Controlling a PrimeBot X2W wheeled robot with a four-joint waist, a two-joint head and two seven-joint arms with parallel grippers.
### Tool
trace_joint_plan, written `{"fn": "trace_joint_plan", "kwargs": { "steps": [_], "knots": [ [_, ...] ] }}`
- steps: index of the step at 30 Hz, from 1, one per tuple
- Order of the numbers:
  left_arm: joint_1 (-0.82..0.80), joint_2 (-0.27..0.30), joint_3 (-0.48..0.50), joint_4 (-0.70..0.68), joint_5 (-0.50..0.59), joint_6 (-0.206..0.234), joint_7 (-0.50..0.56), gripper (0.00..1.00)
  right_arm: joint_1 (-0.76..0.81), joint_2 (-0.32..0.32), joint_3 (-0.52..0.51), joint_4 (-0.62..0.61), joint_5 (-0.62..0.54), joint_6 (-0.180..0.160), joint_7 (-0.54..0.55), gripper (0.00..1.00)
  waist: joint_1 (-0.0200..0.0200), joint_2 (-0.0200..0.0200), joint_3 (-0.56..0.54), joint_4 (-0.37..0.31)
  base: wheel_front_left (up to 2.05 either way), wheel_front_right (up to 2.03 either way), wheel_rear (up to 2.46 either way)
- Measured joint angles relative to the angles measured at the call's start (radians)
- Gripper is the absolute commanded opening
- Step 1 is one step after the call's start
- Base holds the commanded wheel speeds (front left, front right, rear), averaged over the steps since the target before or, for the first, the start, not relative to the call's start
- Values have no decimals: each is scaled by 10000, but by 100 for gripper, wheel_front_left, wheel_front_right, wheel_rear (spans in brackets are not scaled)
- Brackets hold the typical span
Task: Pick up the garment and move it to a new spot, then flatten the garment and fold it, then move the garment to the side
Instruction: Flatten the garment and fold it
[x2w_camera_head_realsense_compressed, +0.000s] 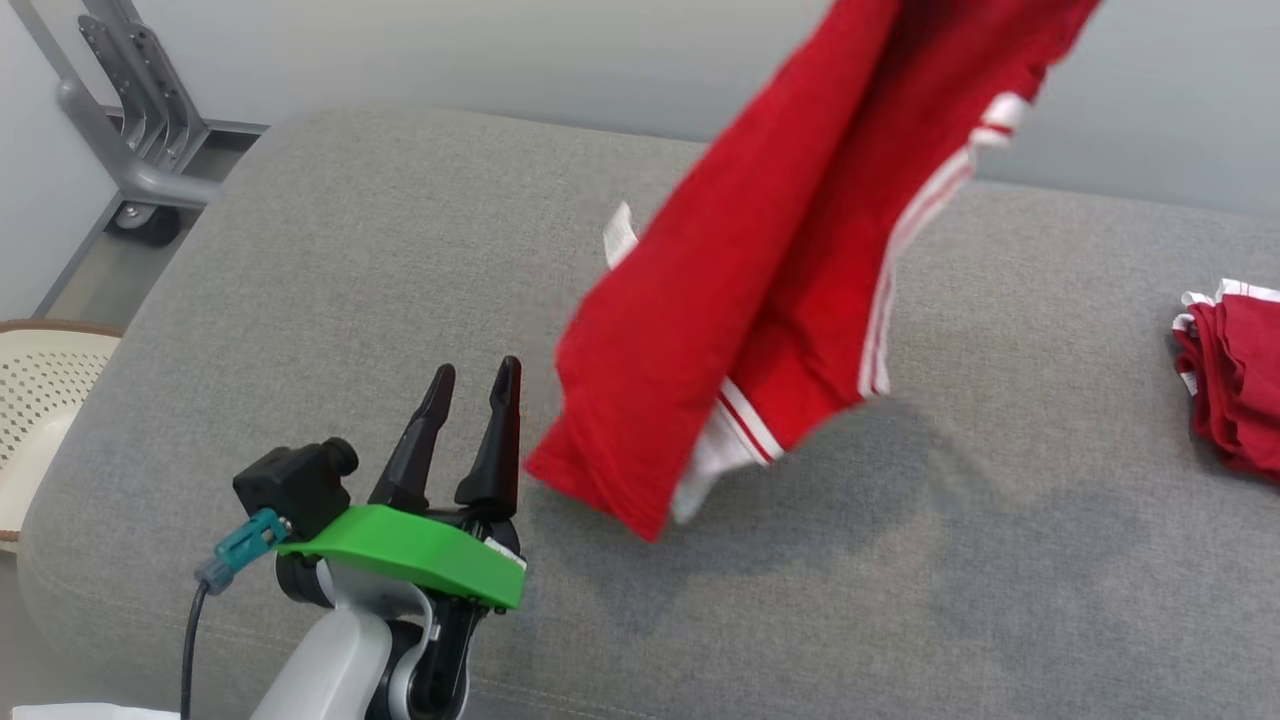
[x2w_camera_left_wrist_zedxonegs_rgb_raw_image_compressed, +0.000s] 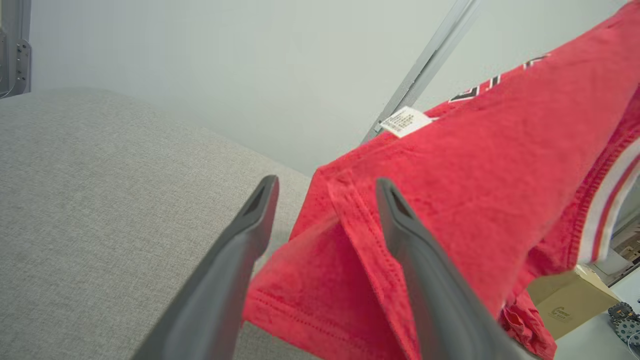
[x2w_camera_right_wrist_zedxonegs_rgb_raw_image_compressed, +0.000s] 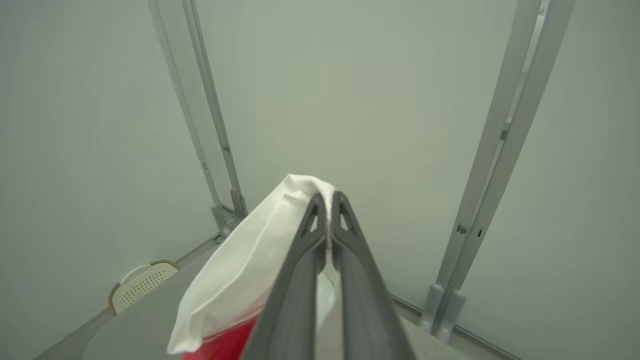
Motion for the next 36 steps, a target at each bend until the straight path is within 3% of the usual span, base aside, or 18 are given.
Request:
{"fn": "trace_joint_plan", "kwargs": {
  "steps": [12,18,28,36],
  "knots": [
    [34,71,-288,23,-61,-33,301,100,4958,-1549,554,-205,238,140,830,0,0,0,421,-246,0,0,0],
    [196,119,-1133,123,-107,-464,934,100,6905,-2274,75,-520,115,186,-236,0,0,0,558,-477,0,0,0],
    [122,153,-1413,825,-157,-890,1406,100,9785,-2079,288,-1097,-527,364,-2472,0,0,0,979,-959,0,0,0],
    [-881,374,-1388,1613,-98,-1139,1825,100,11166,-2150,802,-813,-1486,399,-3935,0,0,0,1464,-1578,0,0,0]
  ]
}}
